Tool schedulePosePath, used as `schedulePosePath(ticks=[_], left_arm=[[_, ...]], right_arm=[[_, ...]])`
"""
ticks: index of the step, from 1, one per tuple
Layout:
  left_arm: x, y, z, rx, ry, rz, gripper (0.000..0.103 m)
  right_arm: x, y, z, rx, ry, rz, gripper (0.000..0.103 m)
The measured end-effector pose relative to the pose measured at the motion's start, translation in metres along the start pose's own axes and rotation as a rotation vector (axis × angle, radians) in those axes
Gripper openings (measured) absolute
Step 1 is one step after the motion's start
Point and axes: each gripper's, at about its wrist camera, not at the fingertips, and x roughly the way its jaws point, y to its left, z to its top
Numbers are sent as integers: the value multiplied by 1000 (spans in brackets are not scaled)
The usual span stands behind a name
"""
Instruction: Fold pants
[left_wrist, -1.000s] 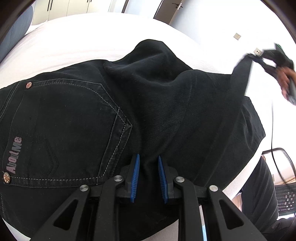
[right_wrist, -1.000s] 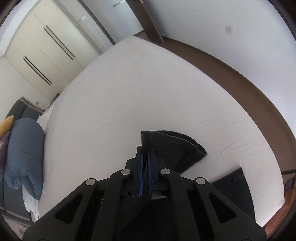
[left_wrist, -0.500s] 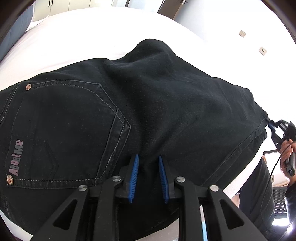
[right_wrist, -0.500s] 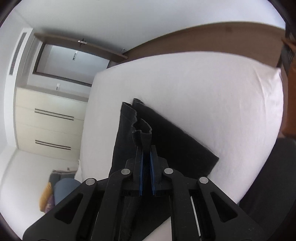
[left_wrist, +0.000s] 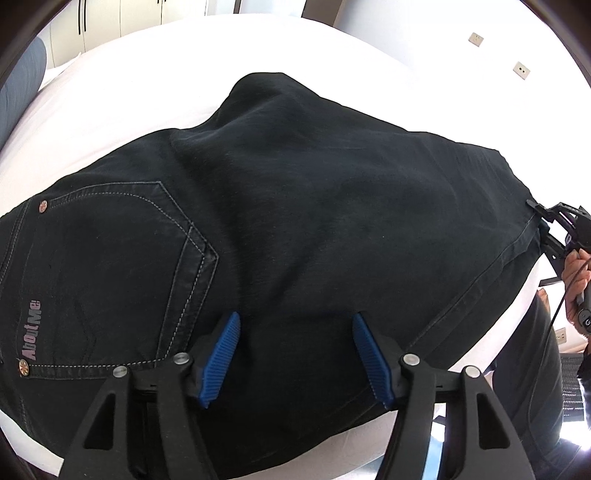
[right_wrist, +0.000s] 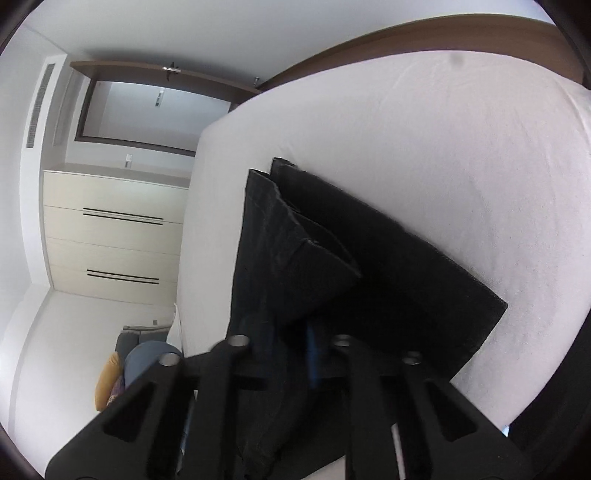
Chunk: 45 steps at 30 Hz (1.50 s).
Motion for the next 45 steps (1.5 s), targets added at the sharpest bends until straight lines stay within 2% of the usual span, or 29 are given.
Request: schedulePosePath(ticks=[8, 10, 13, 18, 22, 26, 32, 35, 37, 38, 40, 41, 43, 45], left_arm=[[-3, 3, -2, 63, 28, 0, 66], [-4, 8, -2, 84, 44, -7, 66], [-5, 12, 0, 108, 72, -6, 65], [-11, 20, -4, 132, 104, -24, 61], [-16, 33, -11, 105, 106, -41, 56], [-19, 34, -16, 112, 106, -35, 56], [-27, 42, -24, 132, 107, -24, 56], [-33, 50, -31, 125, 102, -29, 56], [-36, 51, -33, 113, 88, -29, 56], [-41, 57, -39, 110, 81, -29, 56], [-44, 60, -43, 101, 71, -31, 57], [-46, 64, -45, 94, 69, -32, 57], [-50, 75, -50, 74, 62, -44, 56], [-51, 79, -50, 61, 60, -51, 56]], right_arm=[[-26, 2, -6, 27, -33, -16, 2], [-31, -11, 0, 41, -66, -58, 2], [-22, -38, -1, 121, -56, -84, 1], [-20, -31, 2, 84, -58, -95, 1], [-12, -37, -1, 93, -51, -103, 1], [-16, -26, -2, 60, -52, -116, 1], [4, -32, -3, 17, -53, -152, 0], [6, -35, 0, 28, -18, -105, 1], [-3, -28, 1, 6, 3, -102, 9], [-14, -22, 0, -22, -8, -138, 14], [-33, -6, -5, -83, -49, -241, 42], [-42, -2, -10, -74, -57, -228, 65], [-44, 8, -23, -47, -15, -122, 70], [-19, 31, -51, -86, 155, 8, 70]])
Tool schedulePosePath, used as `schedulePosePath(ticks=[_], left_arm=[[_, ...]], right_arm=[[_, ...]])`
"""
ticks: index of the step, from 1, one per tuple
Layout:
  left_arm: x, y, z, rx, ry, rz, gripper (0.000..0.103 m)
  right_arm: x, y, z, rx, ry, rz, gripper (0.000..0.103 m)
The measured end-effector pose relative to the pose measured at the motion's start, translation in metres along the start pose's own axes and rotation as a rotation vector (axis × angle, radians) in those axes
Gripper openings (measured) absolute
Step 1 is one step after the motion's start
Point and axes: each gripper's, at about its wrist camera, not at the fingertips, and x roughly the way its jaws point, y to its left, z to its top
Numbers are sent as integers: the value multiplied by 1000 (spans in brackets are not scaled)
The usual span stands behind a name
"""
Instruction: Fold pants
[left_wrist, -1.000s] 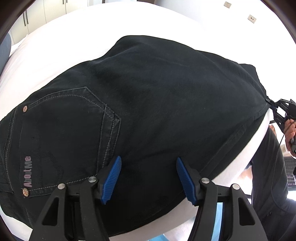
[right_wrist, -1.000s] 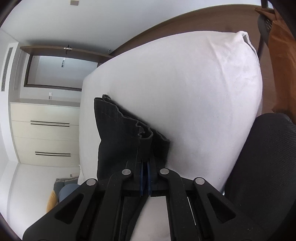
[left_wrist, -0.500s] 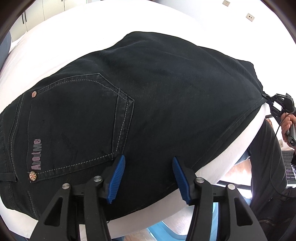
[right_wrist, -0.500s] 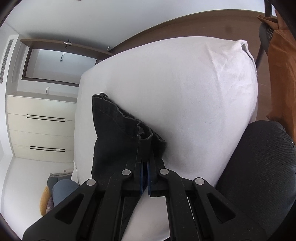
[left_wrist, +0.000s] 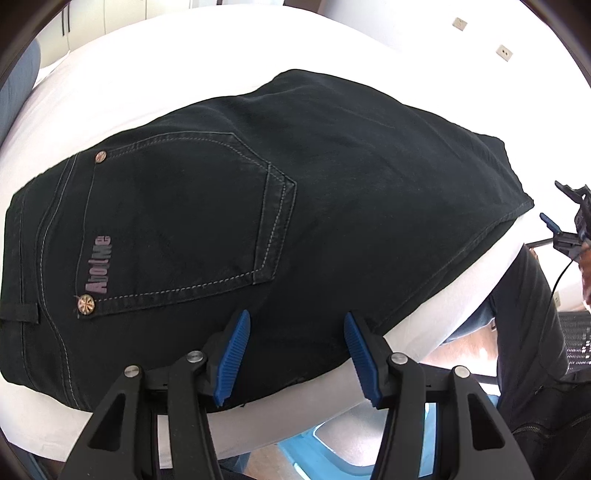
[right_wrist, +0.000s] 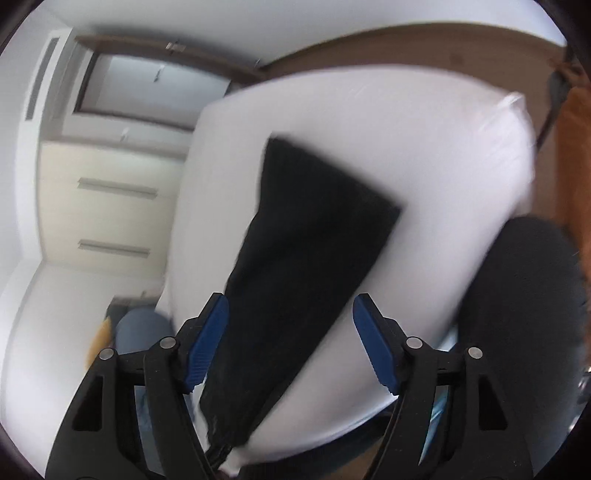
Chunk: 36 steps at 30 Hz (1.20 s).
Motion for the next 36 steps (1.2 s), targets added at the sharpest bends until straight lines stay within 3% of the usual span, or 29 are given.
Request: schedulePosePath(ticks=[4, 7, 10, 22, 25, 26, 27, 29, 36], left_arm=[[-2, 4, -2, 8, 1, 7, 56], [-3, 8, -3, -6, -5, -6, 56], [-5, 13, -6, -12, -8, -10, 56], [1, 1, 2, -17, -7, 6, 56], [1, -1, 3, -19, -6, 16, 56], [2, -2, 3, -19, -5, 20, 56], [2, -3, 3, -20, -5, 23, 56], [3, -4, 3, -23, -7, 30, 56], [2, 0, 3, -32, 12, 46, 40]], right_arm=[[76, 36, -51, -18, 277, 200, 65], [123, 38, -77, 13, 415, 199, 54], [159, 30, -88, 49, 470, 152, 53], [197, 34, -100, 65, 488, 66, 51], [208, 31, -103, 109, 458, 89, 49], [213, 29, -103, 122, 447, 94, 41], [217, 30, -104, 117, 446, 91, 24], [218, 34, -104, 75, 428, 64, 4], [203, 39, -110, 14, 430, 12, 3]])
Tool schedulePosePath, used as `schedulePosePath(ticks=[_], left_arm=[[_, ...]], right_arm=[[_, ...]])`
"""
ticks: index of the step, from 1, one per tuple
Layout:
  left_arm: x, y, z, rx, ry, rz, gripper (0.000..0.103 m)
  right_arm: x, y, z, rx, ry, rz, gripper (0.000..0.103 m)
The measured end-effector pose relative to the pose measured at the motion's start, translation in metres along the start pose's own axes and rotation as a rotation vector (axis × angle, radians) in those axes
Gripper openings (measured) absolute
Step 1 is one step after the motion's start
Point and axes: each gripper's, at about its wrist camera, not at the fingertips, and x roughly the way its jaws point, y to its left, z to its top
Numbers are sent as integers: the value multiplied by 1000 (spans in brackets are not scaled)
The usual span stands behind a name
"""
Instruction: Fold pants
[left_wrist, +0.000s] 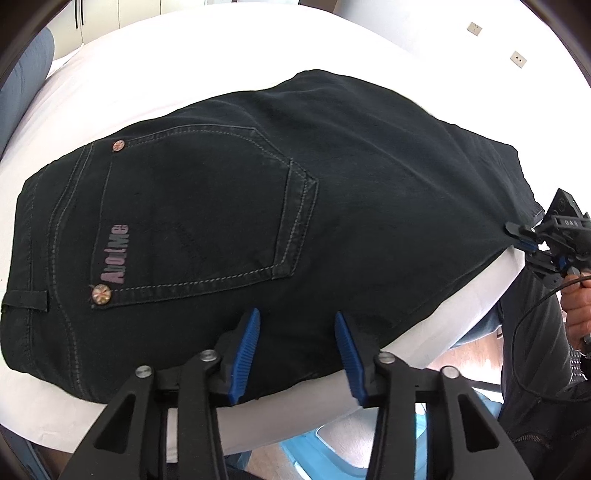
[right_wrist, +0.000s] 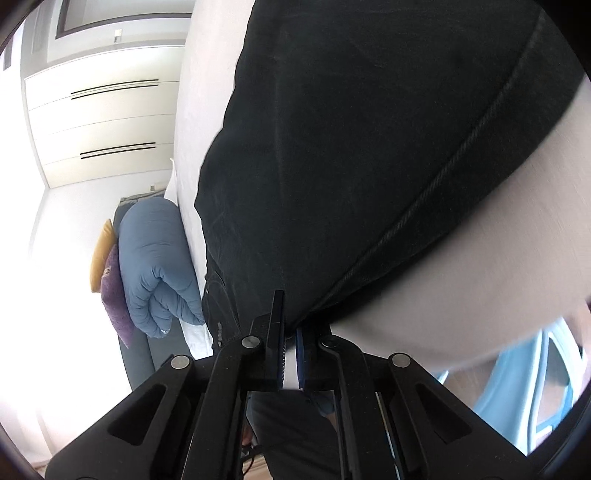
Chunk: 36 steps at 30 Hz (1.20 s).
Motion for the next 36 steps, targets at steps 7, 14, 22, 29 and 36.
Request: schedulePosePath(ticks=[7, 14, 22, 29, 36], left_arm=[[-2, 11, 0, -20, 21, -22, 29], [-44, -7, 25, -79, -149, -111, 33], [28, -58, 128, 8, -119, -146, 41], [83, -48, 177, -7, -9, -24, 40], [91, -40, 182, -8, -9, -43, 40]], right_arm=[[10, -24, 3, 74, 30, 67, 3], [11, -30, 5, 44, 26, 68, 4], [8, -32, 9, 46, 37, 70, 4], [-8, -33, 13, -2, 42, 45, 4], [-24, -31, 6, 9, 72, -4, 8]])
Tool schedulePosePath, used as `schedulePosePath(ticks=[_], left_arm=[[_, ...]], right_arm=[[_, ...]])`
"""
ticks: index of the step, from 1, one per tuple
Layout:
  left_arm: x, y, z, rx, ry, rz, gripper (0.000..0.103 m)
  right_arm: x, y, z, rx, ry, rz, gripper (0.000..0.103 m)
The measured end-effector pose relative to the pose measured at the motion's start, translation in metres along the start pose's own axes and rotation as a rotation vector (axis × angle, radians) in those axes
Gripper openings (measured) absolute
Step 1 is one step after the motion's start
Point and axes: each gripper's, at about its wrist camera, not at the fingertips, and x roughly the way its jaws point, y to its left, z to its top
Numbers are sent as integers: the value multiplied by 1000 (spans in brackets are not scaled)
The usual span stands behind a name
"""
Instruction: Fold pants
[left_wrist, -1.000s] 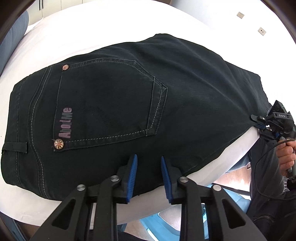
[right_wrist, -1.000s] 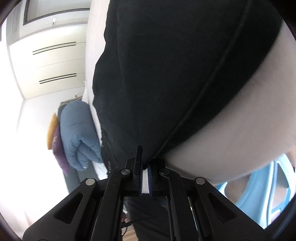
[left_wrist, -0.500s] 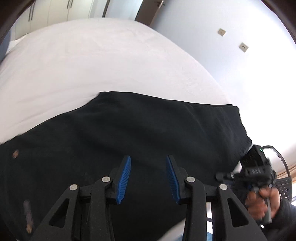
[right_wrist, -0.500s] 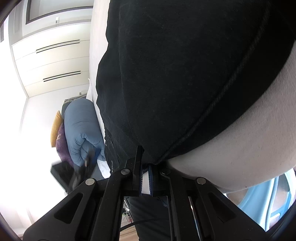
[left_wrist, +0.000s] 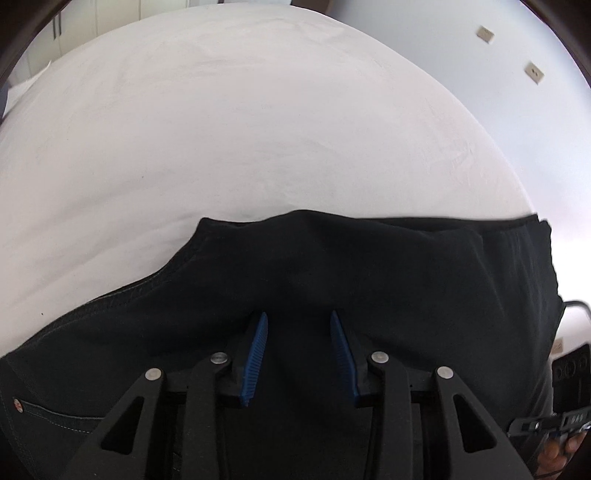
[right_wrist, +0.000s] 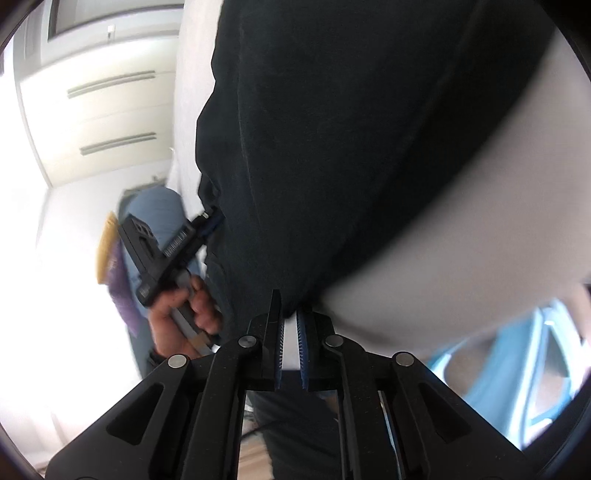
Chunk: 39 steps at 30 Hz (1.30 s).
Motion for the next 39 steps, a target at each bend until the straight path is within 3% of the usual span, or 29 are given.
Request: schedulePosePath(ticks=[2, 6, 9, 12, 13, 15, 17, 18, 19, 20, 25, 27, 29, 32, 35, 36, 37, 39], left_arm=[[0, 2, 4, -9, 1, 1, 39], [-5, -10, 10, 5, -22, 59, 38], [-17, -34, 7, 37, -57, 94, 40], [-28, -52, 6, 64, -118, 67, 55], [-24, -52, 7, 60, -121, 86, 62], [-3, -42, 10, 20, -65, 116, 62], [4, -34, 10, -5, -78, 91, 62], [5, -36, 12, 7, -82, 104, 62], [5, -38, 14, 22, -85, 124, 62], [8, -42, 19, 35, -88, 144, 62], [0, -37, 24, -5, -109, 175, 62], [-18, -36, 19, -6, -168, 184, 62], [-39, -40, 2, -31, -210, 141, 62], [-49, -63, -31, -1, -190, 60, 62], [-41, -77, -62, 6, -148, 26, 62], [-33, -79, -69, 12, -125, 40, 63], [-17, -76, -68, 20, -106, 66, 63], [-13, -70, -79, 44, -149, 58, 64]], right_arm=[[-15, 15, -11, -72, 8, -99, 9], [-51, 73, -14, -300, -71, -132, 11], [-49, 110, 21, -372, -111, -115, 11], [-21, 136, 57, -417, -65, -111, 11], [-10, 139, 70, -426, -61, -99, 11], [14, 132, 100, -409, -60, -207, 11], [36, 111, 126, -369, -39, -255, 7], [37, 100, 137, -348, -59, -265, 0], [34, 94, 148, -321, -70, -206, 0], [25, 88, 159, -294, -117, -163, 0], [-23, 82, 191, -231, -312, -201, 0], [-48, 86, 187, -222, -363, -241, 6], [-68, 93, 169, -242, -386, -216, 8], [-65, 96, 123, -289, -254, -60, 8], [-37, 84, 81, -366, -108, -91, 8], [-30, 73, 76, -372, -93, -131, 1], [-30, 60, 77, -344, -100, -153, 0], [-49, 39, 91, -260, -150, -53, 0]])
